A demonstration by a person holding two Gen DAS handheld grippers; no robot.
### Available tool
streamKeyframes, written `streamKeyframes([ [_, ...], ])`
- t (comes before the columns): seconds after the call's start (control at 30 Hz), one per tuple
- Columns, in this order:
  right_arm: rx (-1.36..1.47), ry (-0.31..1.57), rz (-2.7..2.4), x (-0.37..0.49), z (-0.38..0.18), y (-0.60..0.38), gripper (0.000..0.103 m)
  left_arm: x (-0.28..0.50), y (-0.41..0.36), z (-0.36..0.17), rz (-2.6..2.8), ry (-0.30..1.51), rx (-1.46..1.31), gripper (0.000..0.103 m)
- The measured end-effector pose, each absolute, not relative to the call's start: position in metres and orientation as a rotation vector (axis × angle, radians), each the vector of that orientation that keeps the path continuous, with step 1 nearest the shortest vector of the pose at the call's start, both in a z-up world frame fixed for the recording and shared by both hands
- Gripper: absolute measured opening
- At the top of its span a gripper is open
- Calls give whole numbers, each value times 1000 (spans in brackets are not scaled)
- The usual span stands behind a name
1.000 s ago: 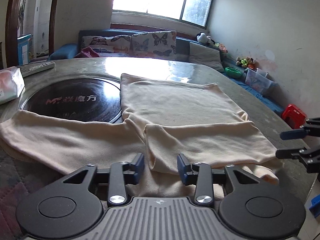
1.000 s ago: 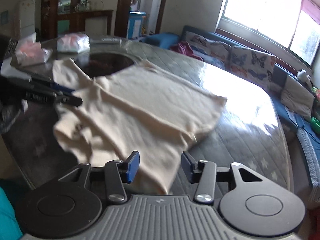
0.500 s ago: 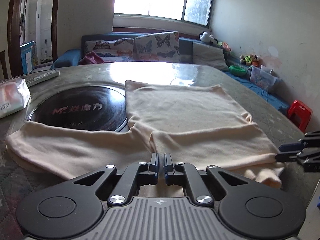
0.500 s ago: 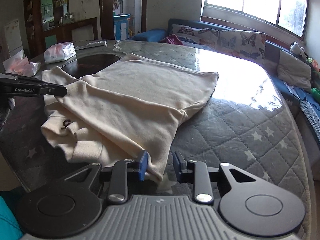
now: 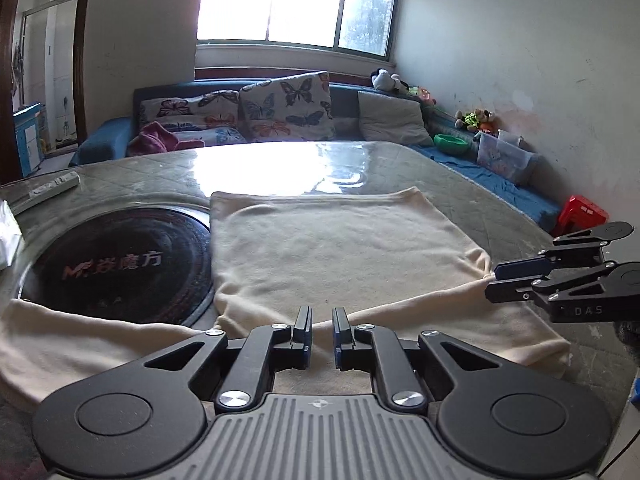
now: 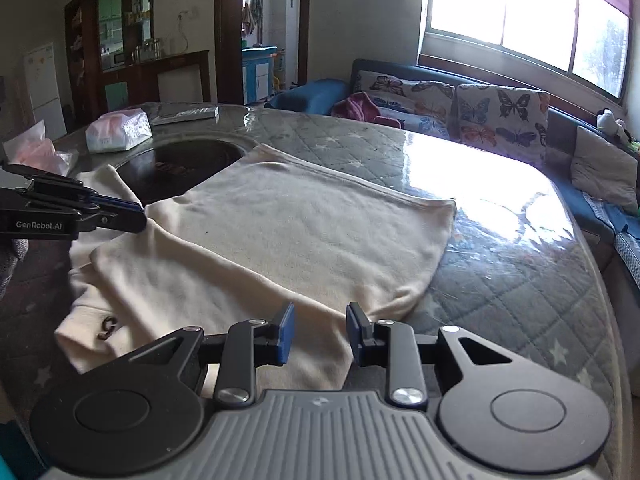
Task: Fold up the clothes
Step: 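Move the left gripper to the sleeve near the printed number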
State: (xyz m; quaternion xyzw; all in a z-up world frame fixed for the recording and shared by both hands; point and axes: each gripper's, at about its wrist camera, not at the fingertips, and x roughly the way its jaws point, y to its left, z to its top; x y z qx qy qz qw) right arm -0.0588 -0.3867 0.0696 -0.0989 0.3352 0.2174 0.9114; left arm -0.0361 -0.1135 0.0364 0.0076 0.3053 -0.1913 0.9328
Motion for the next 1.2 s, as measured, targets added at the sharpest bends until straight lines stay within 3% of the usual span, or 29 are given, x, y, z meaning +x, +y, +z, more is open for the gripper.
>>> streamKeyframes([
  [0.23,-270,692,439,-60,61,-384,26,-30,-110,22,-380,655,19,12],
  [0.37,-334,680,483,-85,68,-382,26,-39,-107,25,-387,638,16,21],
  [0.63,-425,673,529,-115,62,-370,27,-53,-95,27,-331,632,-26,27],
  [1.03,-304,714,618,-62,67,-340,27,-54,-12,37,16,608,-123,36],
  [1.2,-310,726,694,-46,66,-310,19,-51,28,34,157,614,-193,38],
])
